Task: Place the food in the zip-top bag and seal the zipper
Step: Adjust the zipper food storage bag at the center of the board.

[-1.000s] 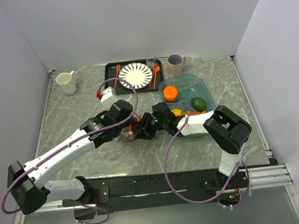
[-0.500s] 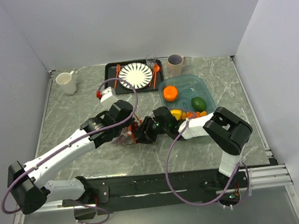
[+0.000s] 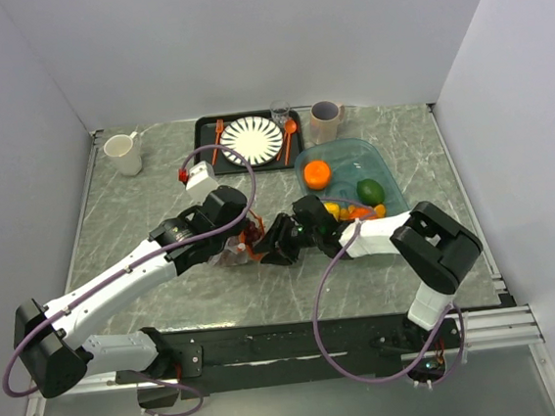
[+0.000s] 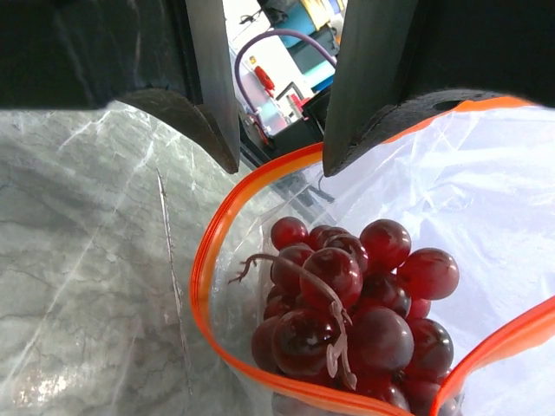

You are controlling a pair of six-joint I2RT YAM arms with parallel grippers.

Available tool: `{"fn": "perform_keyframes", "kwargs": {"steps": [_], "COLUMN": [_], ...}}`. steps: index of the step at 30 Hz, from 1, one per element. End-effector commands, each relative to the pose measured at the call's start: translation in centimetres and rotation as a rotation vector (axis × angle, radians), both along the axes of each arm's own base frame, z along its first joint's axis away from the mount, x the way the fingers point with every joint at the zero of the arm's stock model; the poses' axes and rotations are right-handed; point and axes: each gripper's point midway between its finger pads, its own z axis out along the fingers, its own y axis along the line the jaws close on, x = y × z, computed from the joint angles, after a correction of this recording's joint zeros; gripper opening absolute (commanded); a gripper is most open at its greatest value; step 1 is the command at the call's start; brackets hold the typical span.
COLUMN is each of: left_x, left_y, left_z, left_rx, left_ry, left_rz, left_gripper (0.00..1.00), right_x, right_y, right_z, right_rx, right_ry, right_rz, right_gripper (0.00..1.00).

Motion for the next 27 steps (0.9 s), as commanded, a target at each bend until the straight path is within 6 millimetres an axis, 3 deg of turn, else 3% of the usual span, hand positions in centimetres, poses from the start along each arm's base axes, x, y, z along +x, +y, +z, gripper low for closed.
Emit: {"fn": "perform_keyframes", "kwargs": {"steps": [1, 6, 17, 27], "left_x": [0.9, 1.1, 0.9, 0.8], "left_y": [-0.6, -0.9, -0.8, -0.1], "left_z": [2.8, 2.9, 3.2, 2.5], "left_rx": [-0.057, -0.054, -0.063, -0.027], "left_ry": [-0.063, -0.058, -0.064, -0.053], "left_rz": [0.006, 0.005, 0.002, 0.022], "left_gripper": [0.01, 0.01, 0.01, 0.01], "right_x": [1.0, 0.7, 0.3, 0.3], "right_y": [1.3, 2.4, 4.2, 2.6], "right_z": [1.5, 2.2, 1.4, 2.1], "right_rx": [0.035, 0.054, 0.047, -0.029], "right_ry": [-0.026, -0.025, 0.000, -0.050], "right_rz": [0.003, 0.016, 0.036, 0.027], "right_gripper": [0.51, 0.52, 0.52, 0.53]}}
